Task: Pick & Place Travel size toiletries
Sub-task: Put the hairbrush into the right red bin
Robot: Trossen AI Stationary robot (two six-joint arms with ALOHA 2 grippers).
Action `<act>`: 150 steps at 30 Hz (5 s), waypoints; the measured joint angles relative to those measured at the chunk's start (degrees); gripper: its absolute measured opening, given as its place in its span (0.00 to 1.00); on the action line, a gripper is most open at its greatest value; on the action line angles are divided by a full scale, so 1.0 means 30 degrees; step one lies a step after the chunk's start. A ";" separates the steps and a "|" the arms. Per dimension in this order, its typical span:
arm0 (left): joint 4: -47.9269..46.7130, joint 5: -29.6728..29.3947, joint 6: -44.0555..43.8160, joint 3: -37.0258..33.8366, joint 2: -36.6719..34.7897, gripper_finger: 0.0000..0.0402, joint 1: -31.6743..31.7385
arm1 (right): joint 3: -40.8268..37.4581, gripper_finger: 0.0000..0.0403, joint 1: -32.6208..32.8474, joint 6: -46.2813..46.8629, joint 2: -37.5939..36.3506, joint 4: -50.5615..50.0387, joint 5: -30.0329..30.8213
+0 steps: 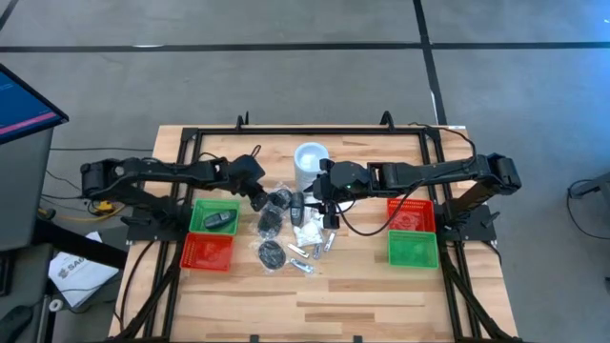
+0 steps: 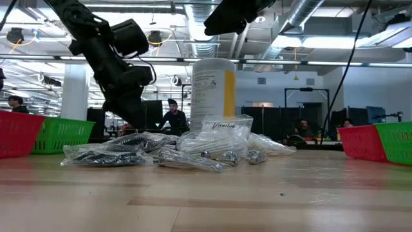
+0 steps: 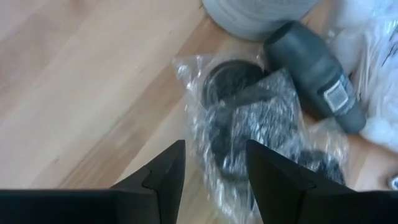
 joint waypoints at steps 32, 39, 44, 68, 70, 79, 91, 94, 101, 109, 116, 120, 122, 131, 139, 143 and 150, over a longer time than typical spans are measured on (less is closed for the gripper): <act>0.1477 0.2160 0.1777 0.0004 0.1904 0.05 0.0399 | 0.0000 0.40 0.0007 0.0022 0.0007 -0.0247 -0.0001; 0.1481 0.2461 0.1843 0.0004 0.1873 0.00 0.0378 | 0.0000 0.39 0.0007 0.0017 0.0007 -0.0296 -0.0004; 0.1421 0.2562 0.1967 0.0004 0.0786 0.00 0.0281 | 0.0000 0.38 0.0000 0.0022 0.0007 -0.0342 -0.0007; -0.0309 0.1756 0.1312 0.0004 -0.6561 0.00 -0.2506 | 0.0000 0.39 0.0000 0.0066 0.0007 -0.0386 -0.0007; 0.0037 0.1688 0.1163 0.0004 -0.6830 0.00 -0.2832 | 0.0000 0.39 0.0000 0.0146 0.0007 -0.0378 0.0000; 0.2439 0.1348 0.1115 0.0004 -0.6728 0.00 -0.4142 | 0.0000 0.38 0.0000 0.0189 0.0007 -0.0167 -0.0007; 0.5688 0.1246 0.1275 0.0004 -0.6632 0.00 -0.5077 | 0.0000 0.39 0.0000 0.0189 0.0007 -0.0021 -0.0007; 0.6543 0.1248 0.1284 0.0004 -0.6377 0.00 -0.5272 | 0.0007 0.38 0.0000 0.0189 0.0175 0.0197 -0.0003; 0.8030 0.1256 0.1319 0.0026 -0.5085 0.00 -0.5292 | 0.0012 0.39 -0.0015 0.0188 0.0603 0.0506 0.0001; 0.9349 0.1270 0.1467 0.0202 -0.4388 0.00 -0.5292 | -0.0068 0.38 -0.0036 0.0162 0.1305 0.0399 0.0013; 0.9377 0.1286 0.1980 0.0463 -0.4068 0.00 -0.5387 | 0.0000 0.35 -0.0036 -0.0306 0.1501 0.1069 0.0037; 0.9394 0.1285 0.1982 0.0465 -0.3950 0.00 -0.5387 | 0.0002 0.28 -0.0036 -0.0306 0.1329 0.1048 0.0052; 0.9345 0.1285 0.1982 0.0470 -0.3925 0.00 -0.5387 | 0.0007 0.22 -0.0029 -0.0306 0.1311 0.0845 0.0052; 0.9380 0.1278 0.1989 0.0469 -0.3918 0.00 -0.5387 | 0.0000 0.07 -0.0029 -0.0313 0.1326 0.0611 0.0066; 0.9389 0.0858 0.1982 0.0466 -0.3918 0.00 -0.5387 | 0.0000 0.04 0.0036 -0.0138 0.1326 0.0445 0.0061; 0.9403 0.0477 0.1982 0.0470 -0.3918 0.02 -0.5387 | 0.0000 0.04 0.0146 -0.0087 0.1326 0.0140 0.0050; 0.9408 0.0483 0.1982 0.0468 -0.3918 0.12 -0.5387 | 0.0007 0.04 0.0146 0.0269 0.0904 -0.0788 0.0043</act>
